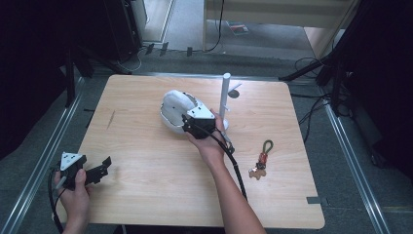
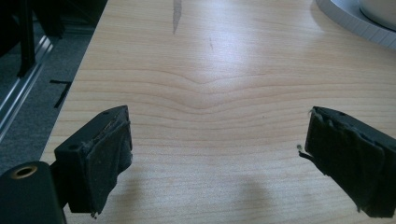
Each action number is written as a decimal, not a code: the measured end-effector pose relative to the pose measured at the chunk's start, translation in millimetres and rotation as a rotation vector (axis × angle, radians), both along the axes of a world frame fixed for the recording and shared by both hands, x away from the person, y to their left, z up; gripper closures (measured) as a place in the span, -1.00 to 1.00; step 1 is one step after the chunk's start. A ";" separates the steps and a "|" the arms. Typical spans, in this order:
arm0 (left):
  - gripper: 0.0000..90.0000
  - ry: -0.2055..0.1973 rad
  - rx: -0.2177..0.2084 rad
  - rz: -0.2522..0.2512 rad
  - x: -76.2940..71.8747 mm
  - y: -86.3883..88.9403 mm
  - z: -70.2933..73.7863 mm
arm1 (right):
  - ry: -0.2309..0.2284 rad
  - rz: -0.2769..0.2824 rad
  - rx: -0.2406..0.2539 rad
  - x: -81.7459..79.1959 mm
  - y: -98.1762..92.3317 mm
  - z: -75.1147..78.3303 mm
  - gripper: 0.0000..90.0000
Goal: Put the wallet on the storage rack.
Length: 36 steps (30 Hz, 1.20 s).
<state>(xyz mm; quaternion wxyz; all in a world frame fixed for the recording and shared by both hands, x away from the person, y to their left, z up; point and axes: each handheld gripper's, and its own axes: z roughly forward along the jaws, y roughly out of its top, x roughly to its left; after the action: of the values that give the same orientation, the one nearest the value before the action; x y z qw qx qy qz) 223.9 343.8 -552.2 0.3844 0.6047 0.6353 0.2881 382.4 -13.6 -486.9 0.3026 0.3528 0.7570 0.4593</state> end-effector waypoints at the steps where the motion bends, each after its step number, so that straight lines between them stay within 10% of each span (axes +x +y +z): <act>1: -0.83 -0.001 0.000 0.000 0.1 -0.1 -0.1 | -0.005 0.000 0.013 -0.5 -0.9 2.1 -0.03; 7: -0.83 0.000 0.001 0.000 0.1 -0.1 0.0 | -0.048 -0.005 0.119 -3.9 -6.6 17.0 0.16; 8: -0.83 0.000 0.001 -0.001 0.0 -0.2 0.0 | -0.047 0.011 0.137 -4.5 -7.9 19.2 0.47; 18: -0.83 0.000 -0.001 0.000 0.1 0.0 0.0 | 0.000 -0.006 0.132 2.2 -11.9 11.0 0.77; 22: -0.83 0.000 0.000 0.000 0.1 -0.1 -0.1 | 0.009 -0.005 0.131 3.7 -12.6 11.8 0.73; 27: -0.83 0.001 -0.004 -0.001 0.1 0.3 0.0 | 0.035 -0.035 0.121 -0.9 -12.1 15.1 0.16; 36: -0.83 0.000 -0.004 0.000 0.0 0.2 0.0 | 0.046 -0.035 0.148 -22.8 -19.1 21.5 -0.03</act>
<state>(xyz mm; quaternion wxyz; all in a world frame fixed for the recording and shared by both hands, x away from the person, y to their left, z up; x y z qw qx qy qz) 223.9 344.0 -552.2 0.3858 0.6037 0.6359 0.2870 359.6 -32.7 -465.4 0.2662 0.3980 0.7213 0.5004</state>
